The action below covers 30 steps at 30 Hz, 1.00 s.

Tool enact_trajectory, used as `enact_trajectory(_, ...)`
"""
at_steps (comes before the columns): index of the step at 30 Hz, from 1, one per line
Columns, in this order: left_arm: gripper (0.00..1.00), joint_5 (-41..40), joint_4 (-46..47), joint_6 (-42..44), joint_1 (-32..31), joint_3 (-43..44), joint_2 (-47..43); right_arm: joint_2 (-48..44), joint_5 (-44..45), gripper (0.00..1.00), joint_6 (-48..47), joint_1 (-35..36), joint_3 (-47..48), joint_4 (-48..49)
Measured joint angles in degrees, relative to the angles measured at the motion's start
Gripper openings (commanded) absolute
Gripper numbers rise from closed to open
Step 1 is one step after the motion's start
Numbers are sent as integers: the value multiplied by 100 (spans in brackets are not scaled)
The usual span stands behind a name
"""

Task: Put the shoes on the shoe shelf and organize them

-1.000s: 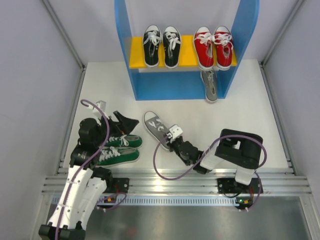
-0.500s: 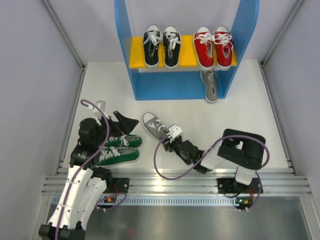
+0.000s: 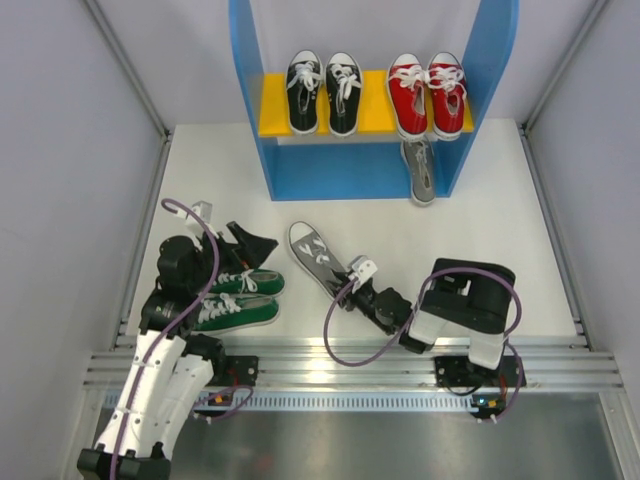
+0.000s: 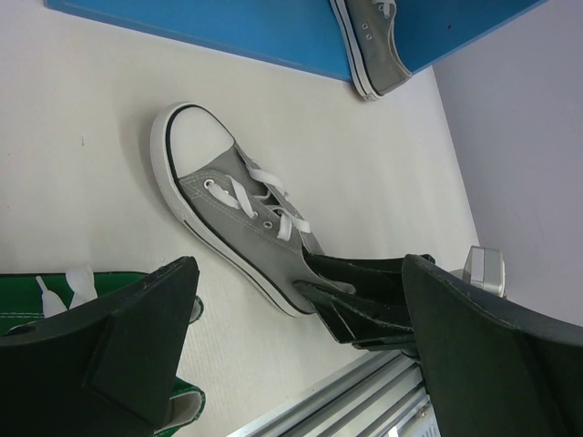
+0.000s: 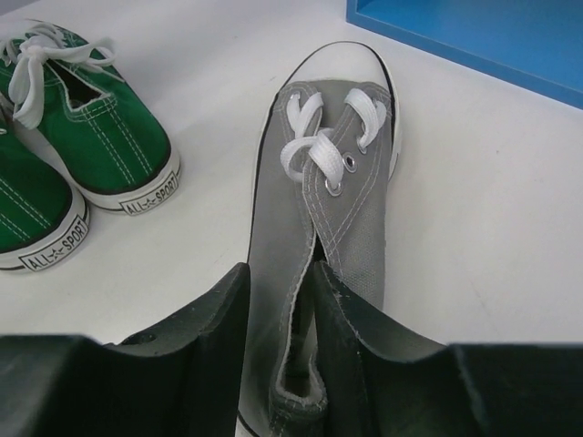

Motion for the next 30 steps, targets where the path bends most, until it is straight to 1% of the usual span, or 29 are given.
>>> enact_trajectory(4, 99, 2, 0, 0, 0, 0, 63, 142, -4, 28, 4, -4, 15, 109)
enact_trajectory(6, 99, 0, 0, 0, 0, 0, 63, 240, -2, 26, 7, -4, 44, 195)
enact_trajectory(8, 99, 0, 0, 0, 0, 0, 63, 369, 4, 22, 17, -4, 131, 247)
enact_trajectory(9, 99, 0, 0, 0, 0, 0, 61, 431, 7, 17, 35, -4, 142, 260)
enact_trajectory(10, 99, 2, 0, 0, 0, 0, 61, 509, 13, 6, 52, -4, 192, 271)
enact_trajectory(11, 99, 2, 0, 0, 0, 0, 61, 590, 39, 1, 66, -4, 243, 280)
enact_trajectory(15, 99, 2, 0, 0, 0, 0, 50, 708, 144, 0, 136, -11, 275, 321)
enact_trajectory(20, 99, 4, 0, 0, 0, 0, 50, 553, 190, 0, 87, -17, 199, 245)
enact_trajectory(22, 99, 4, 0, 0, 0, 0, 50, 328, 199, 0, -4, -17, 61, 107)
enact_trajectory(25, 99, 4, 0, 0, 0, 0, 55, -299, 210, 0, -258, -17, -278, -323)
enact_trajectory(30, 99, 7, 0, 0, 0, 0, 103, -1397, 289, 0, -682, -20, -374, -813)
